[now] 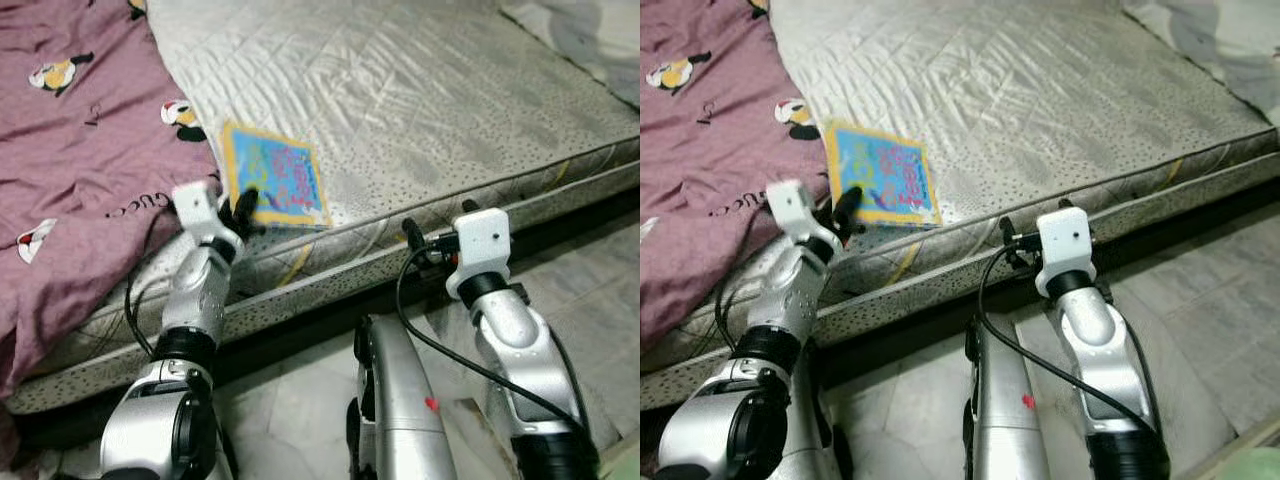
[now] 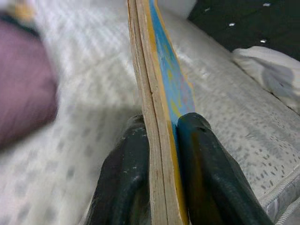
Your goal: Clean up the room
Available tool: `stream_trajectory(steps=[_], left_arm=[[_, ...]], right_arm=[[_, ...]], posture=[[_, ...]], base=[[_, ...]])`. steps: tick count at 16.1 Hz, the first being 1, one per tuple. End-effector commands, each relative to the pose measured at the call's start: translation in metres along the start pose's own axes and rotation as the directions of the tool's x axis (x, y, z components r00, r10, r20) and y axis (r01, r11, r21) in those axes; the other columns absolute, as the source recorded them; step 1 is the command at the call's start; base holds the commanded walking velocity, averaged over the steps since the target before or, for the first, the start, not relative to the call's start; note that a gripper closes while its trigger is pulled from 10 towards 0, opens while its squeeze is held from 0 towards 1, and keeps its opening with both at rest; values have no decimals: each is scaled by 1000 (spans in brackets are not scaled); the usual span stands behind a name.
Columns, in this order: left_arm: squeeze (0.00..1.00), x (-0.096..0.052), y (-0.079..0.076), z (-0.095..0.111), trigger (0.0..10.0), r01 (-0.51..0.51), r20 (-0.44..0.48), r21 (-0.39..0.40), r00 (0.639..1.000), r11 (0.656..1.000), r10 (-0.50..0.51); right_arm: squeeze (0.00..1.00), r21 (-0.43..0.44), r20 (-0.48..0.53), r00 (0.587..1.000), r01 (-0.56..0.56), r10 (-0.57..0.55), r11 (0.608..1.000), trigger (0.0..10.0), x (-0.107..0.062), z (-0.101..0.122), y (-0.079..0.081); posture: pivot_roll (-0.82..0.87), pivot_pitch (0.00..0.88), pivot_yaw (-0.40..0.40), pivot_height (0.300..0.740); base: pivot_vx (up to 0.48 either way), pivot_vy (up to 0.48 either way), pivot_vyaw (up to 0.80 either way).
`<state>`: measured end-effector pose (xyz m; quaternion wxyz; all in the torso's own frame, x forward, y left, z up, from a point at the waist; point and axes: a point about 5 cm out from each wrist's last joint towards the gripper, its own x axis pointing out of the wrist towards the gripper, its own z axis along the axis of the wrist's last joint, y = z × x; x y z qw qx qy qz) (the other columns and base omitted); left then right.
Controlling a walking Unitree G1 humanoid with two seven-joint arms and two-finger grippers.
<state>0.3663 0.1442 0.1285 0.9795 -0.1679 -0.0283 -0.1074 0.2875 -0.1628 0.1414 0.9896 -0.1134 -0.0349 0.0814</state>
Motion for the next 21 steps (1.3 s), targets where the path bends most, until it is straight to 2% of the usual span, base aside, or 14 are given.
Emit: stream_trajectory(steps=[1, 4, 7, 9, 10, 12, 13, 14, 15, 16, 18, 19, 20, 21], left_arm=[[0, 3, 3, 18, 0, -9, 67, 76, 998, 997, 4], [0, 3, -7, 54, 0, 19, 206, 243, 976, 970, -71], [0, -5, -18, 68, 0, 49, 239, 388, 959, 920, -152], [0, -11, -26, 81, 0, 58, 266, 456, 943, 888, -198], [0, -19, -32, 93, 0, 51, 287, 502, 932, 863, -223], [0, -37, -30, 92, 0, 28, 265, 579, 939, 815, -221], [0, -63, -8, 90, 0, -72, 269, 583, 957, 809, -108], [0, -72, -1, 89, 0, -113, 272, 578, 960, 808, -60], [0, -88, 6, 85, 0, -141, 265, 588, 964, 796, -25], [0, -99, 8, 79, 0, -145, 248, 600, 969, 787, -11], [0, -107, 10, 65, 8745, -160, 205, 565, 978, 809, 50], [0, -107, 7, 62, 8902, -158, 191, 564, 980, 811, 57], [0, -107, 3, 60, 10000, -147, 183, 562, 982, 814, 50], [0, -105, -3, 59, 10000, -137, 178, 558, 983, 819, 43]], right_arm=[[0, 1, 7, 1000, -16, 16, 1000, 10000, 3, -1, 5], [0, 35, 43, 998, -39, 37, 999, 10000, 14, 2, 24], [0, 69, 62, 998, -27, 23, 997, 10000, 18, 0, 35], [0, 86, 65, 998, -22, 16, 996, 10000, 20, -2, 38], [0, 103, 72, 997, -17, 10, 995, 10000, 22, -1, 41], [0, 158, 79, 997, 4, -17, 987, 10000, 21, 0, 40], [0, 194, 58, 995, 63, -75, 979, 10000, 18, -2, 32], [0, 207, 47, 995, 81, -92, 975, 10000, 16, -4, 29], [0, 260, 12, 992, 121, -128, 958, 10000, 10, -10, 22], [0, 293, -13, 989, 145, -148, 945, 10000, 6, -15, 19], [0, 290, -3, 993, 115, -119, 950, 10000, 3, -16, 20], [0, 293, -1, 992, 120, -125, 949, 10000, 5, -15, 19], [0, 296, 8, 992, 120, -128, 948, 10000, 7, -12, 19], [0, 304, 17, 991, 124, -136, 945, 10000, 9, -8, 16]], posture=[[-123, 20, -10, 466], [-71, 15, 23, 466], [-18, 6, 36, 466], [2, 4, 43, 466], [9, 7, 46, 466], [10, 15, 50, 466], [-7, 18, 56, 466], [-3, 19, 56, 466], [14, 15, 53, 466], [31, 9, 53, 466], [26, 0, 54, 494], [24, 0, 54, 509], [16, 0, 57, 519], [11, 0, 61, 534]], base=[[0, 0, 0], [0, 0, 0], [0, 0, 0], [0, 0, 0], [0, 0, 0], [0, 0, 0], [0, 0, 0], [0, 0, 0], [0, 0, 0], [0, 0, 0], [0, 0, 0], [0, 0, 0], [0, 0, 0], [0, 0, 0]])
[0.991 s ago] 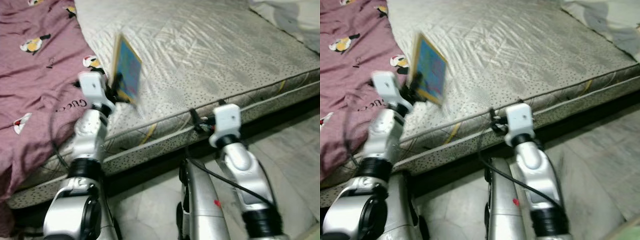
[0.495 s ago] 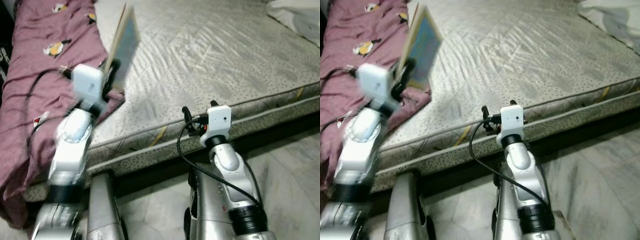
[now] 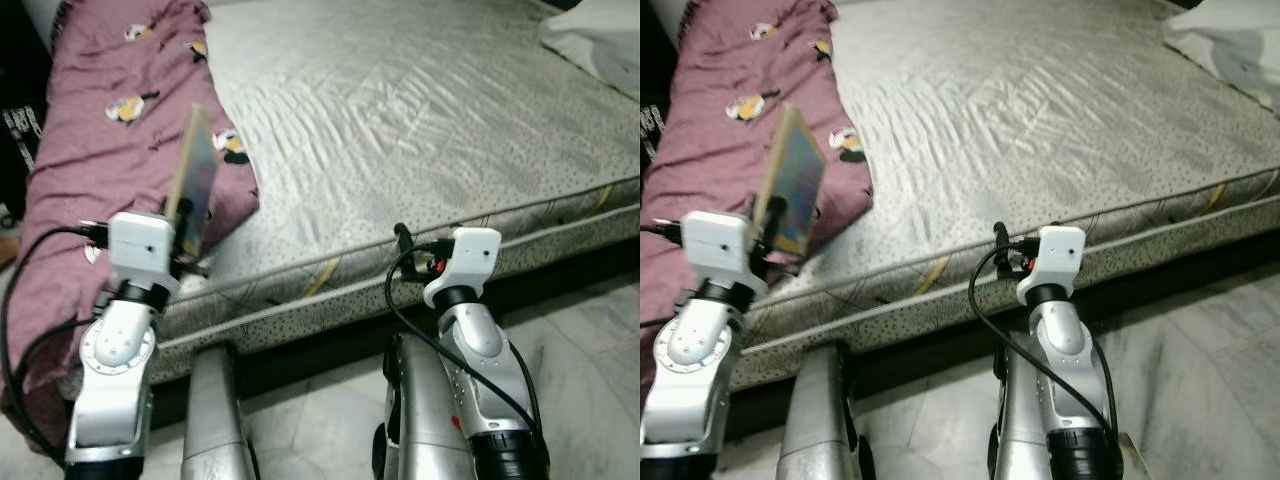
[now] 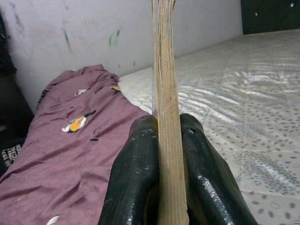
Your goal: Clean up the room
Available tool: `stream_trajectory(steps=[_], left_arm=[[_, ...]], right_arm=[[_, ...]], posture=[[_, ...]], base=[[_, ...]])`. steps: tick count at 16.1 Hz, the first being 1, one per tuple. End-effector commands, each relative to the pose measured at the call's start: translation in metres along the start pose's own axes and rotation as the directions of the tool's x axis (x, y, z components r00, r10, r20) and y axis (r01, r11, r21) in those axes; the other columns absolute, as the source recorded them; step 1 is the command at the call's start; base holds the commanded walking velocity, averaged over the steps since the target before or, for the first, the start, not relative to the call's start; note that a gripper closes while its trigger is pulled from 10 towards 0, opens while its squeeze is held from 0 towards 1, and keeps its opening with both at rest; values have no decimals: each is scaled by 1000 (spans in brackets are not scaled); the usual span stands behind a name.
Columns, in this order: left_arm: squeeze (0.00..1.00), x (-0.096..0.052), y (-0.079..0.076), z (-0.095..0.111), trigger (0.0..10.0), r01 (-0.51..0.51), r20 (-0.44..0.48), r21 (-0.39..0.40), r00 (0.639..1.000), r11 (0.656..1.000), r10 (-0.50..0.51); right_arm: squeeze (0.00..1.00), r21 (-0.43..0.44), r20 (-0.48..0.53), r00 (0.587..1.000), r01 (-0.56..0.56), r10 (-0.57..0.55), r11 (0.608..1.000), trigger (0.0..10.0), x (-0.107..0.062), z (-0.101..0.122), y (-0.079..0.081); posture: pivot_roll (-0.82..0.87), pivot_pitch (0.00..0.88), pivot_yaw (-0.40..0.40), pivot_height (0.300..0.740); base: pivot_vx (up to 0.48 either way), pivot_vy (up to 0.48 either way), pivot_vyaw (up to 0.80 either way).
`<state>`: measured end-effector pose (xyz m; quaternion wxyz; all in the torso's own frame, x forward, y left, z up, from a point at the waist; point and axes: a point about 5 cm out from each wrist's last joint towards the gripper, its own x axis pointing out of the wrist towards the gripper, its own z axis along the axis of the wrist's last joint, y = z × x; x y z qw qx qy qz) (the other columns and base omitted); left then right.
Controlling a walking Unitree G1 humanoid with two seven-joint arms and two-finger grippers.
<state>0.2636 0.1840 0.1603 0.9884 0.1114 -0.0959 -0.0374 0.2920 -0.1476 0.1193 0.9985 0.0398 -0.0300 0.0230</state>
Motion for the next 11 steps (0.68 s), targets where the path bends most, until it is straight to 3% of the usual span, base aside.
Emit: stream_trajectory(steps=[1, 6, 11], left_arm=[[0, 3, -2, 17, 10000, -4, 66, 20, 998, 1000, 2], [0, 10, -9, 21, 10000, 5, 67, 31, 998, 1000, -7], [0, 9, -17, 10, 10000, 30, 17, 23, 999, 999, -31]], right_arm=[[0, 13, 42, 999, 1, -2, 1000, 10000, 5, 13, 1], [0, 3, 49, 999, -7, 7, 1000, 10000, 7, 14, -3], [0, -15, 56, 998, -18, 18, 1000, 10000, 9, 17, -5]], posture=[[10, 0, 62, 548], [2, 0, 62, 617], [-6, 0, 53, 671]], base=[[0, 0, 0], [0, 0, 0], [0, 0, 0]])
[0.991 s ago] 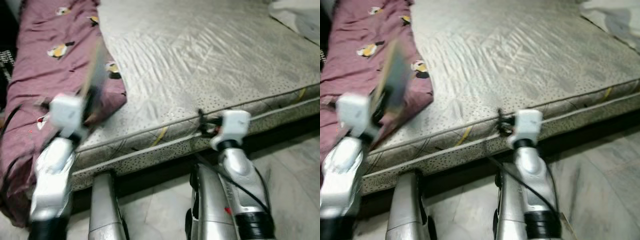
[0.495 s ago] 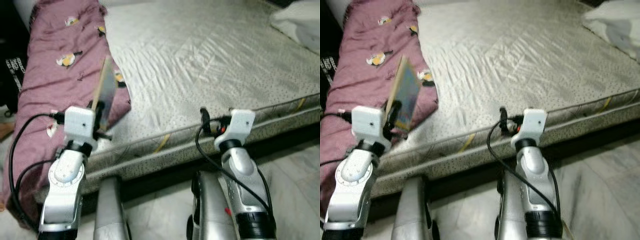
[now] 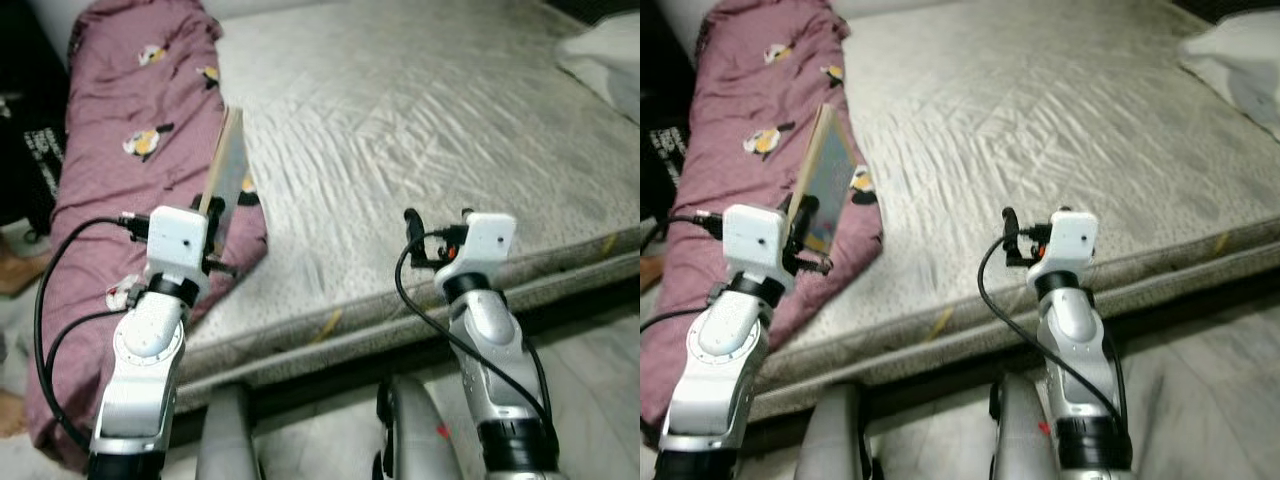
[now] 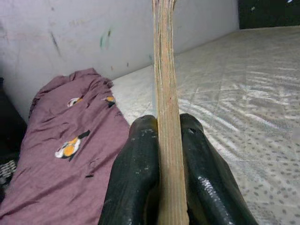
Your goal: Clean up the room
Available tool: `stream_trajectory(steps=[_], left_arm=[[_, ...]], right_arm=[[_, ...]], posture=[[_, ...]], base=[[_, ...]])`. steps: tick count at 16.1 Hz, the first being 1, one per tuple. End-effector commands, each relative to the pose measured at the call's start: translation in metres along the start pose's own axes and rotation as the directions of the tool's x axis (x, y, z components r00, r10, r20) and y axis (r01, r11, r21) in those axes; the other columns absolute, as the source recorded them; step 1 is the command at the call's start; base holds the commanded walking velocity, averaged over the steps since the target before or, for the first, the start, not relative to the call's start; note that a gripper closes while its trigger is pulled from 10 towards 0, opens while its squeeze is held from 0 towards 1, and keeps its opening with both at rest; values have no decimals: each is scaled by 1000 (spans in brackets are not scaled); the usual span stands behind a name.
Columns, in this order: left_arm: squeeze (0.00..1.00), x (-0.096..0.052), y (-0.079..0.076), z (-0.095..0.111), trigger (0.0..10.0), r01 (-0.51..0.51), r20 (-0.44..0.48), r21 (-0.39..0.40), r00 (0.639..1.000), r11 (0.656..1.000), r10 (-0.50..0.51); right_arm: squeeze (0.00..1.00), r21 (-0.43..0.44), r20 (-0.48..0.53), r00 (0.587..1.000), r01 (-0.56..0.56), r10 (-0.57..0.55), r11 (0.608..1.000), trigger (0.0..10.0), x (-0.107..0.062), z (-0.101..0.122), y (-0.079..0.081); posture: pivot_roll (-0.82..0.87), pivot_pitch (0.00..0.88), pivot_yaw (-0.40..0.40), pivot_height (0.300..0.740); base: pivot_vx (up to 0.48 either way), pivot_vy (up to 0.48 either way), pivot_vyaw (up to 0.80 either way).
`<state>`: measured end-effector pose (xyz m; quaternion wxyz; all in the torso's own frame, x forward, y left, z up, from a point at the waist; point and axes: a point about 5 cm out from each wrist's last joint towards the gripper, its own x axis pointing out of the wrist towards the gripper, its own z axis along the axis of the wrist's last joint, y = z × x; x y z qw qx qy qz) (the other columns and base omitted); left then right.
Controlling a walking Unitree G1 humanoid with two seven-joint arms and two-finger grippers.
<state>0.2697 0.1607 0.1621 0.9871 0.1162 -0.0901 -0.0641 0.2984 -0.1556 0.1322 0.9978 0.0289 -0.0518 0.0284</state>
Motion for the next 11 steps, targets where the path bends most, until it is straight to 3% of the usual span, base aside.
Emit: stream_trajectory(steps=[1, 5, 7, 11], left_arm=[[0, -2, 1, -2, 10000, 13, -11, -26, 1000, 1000, -13], [0, -5, 0, -13, 10000, -7, -52, -3, 999, 1000, 7], [0, -4, 4, -17, 10000, -54, -72, 12, 996, 998, 55], [0, -9, 3, -25, 10000, -54, -102, 0, 993, 999, 53]], right_arm=[[0, 3, 15, 1000, -1, 1, 1000, 10000, 2, 5, 0], [0, -7, 13, 1000, 4, -4, 1000, 10000, 1, 4, 0], [0, -7, 10, 1000, 5, -4, 1000, 10000, 1, 3, 0], [0, -14, -3, 1000, 3, -3, 1000, 10000, -3, 0, -1]], posture=[[-9, 0, 52, 686], [-7, 0, 50, 735], [-2, 0, 50, 740], [1, 0, 43, 740]], base=[[0, 0, 0], [0, 0, 0], [0, 0, 0], [0, 0, 0]])
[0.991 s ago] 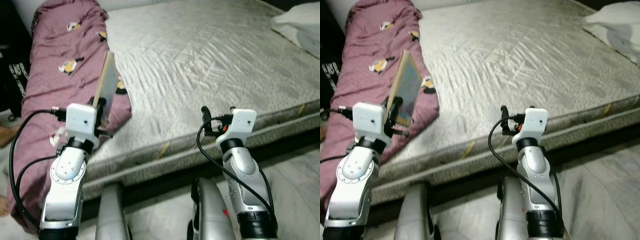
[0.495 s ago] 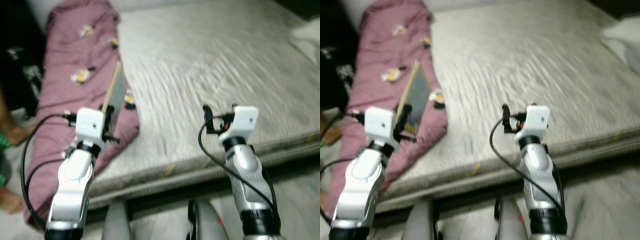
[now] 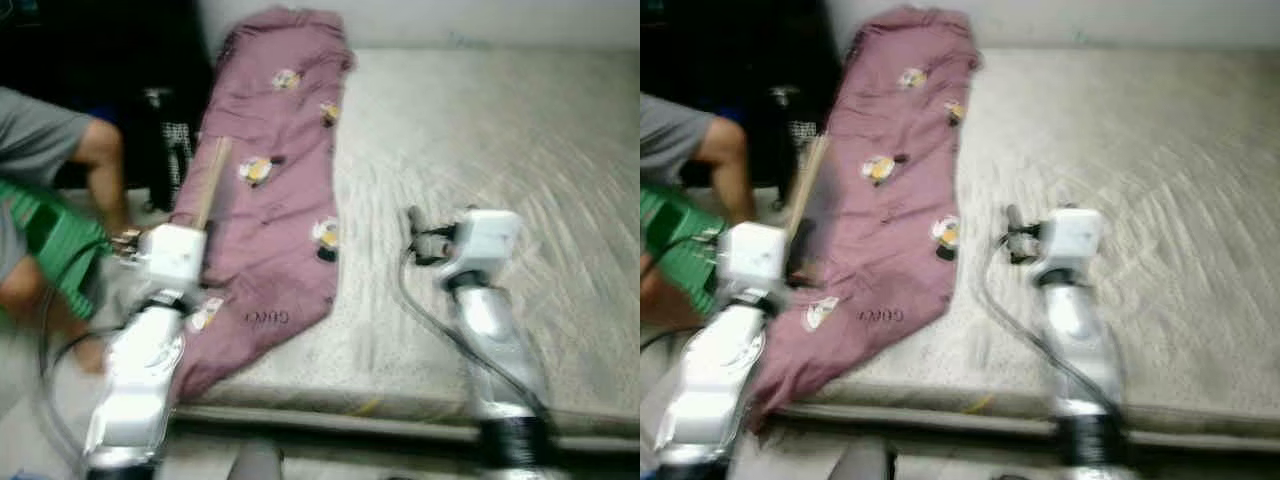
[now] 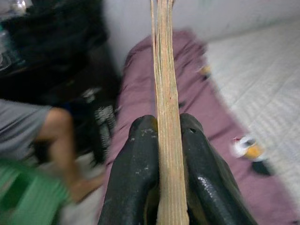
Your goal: Clean up the room
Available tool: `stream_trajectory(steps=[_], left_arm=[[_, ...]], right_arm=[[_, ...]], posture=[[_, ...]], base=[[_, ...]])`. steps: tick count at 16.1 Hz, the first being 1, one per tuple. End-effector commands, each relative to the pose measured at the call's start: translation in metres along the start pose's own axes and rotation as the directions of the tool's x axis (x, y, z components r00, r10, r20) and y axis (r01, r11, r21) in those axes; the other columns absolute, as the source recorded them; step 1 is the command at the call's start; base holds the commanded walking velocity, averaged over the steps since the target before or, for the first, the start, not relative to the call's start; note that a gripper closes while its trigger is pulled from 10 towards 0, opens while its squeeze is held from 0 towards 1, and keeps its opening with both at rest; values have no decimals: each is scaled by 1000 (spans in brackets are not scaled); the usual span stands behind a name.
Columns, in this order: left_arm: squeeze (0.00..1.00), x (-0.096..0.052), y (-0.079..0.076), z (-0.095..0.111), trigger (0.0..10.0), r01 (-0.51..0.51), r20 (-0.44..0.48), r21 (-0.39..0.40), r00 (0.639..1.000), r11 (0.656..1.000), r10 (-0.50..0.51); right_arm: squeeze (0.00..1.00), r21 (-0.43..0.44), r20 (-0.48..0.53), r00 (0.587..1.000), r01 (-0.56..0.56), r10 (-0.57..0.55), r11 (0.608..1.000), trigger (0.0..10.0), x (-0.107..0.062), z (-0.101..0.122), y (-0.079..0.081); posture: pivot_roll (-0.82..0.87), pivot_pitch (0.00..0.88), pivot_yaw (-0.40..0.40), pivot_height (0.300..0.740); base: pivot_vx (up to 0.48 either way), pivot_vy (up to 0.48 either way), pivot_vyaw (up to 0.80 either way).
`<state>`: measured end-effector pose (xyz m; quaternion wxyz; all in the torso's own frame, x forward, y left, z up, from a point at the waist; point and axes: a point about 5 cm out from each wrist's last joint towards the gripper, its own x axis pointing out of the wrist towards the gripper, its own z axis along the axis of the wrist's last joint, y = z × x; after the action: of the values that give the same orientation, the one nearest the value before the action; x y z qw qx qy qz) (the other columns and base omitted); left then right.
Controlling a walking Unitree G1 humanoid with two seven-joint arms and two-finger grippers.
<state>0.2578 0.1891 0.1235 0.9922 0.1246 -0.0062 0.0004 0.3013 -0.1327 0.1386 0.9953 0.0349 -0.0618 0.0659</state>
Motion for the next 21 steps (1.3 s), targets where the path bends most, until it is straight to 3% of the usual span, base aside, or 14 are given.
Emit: stream_trajectory(steps=[1, 8, 13, 21], left_arm=[[0, 8, -15, 16, 10000, 55, 71, -11, 996, 998, -54], [0, 4, -17, 8, 10000, 47, 36, -51, 998, 998, -45], [0, 7, -17, 8, 10000, 37, 28, -74, 999, 997, -35], [0, 9, -18, 8, 10000, 14, 34, -71, 999, 997, -11]], right_arm=[[0, -37, -25, 997, 74, -75, 997, 10000, -11, -5, -25], [0, -31, -40, 996, 78, -79, 996, 10000, -17, -7, -31], [0, -20, -40, 999, 25, -26, 999, 10000, -15, -7, -19], [0, -10, -39, 999, 17, -17, 1000, 10000, -12, -5, -17]], posture=[[4, 0, 41, 740], [-6, 0, 38, 740], [-9, 0, 33, 740], [-13, 0, 28, 740]], base=[[0, 0, 0], [0, 0, 0], [0, 439, 0], [0, 480, 0]])
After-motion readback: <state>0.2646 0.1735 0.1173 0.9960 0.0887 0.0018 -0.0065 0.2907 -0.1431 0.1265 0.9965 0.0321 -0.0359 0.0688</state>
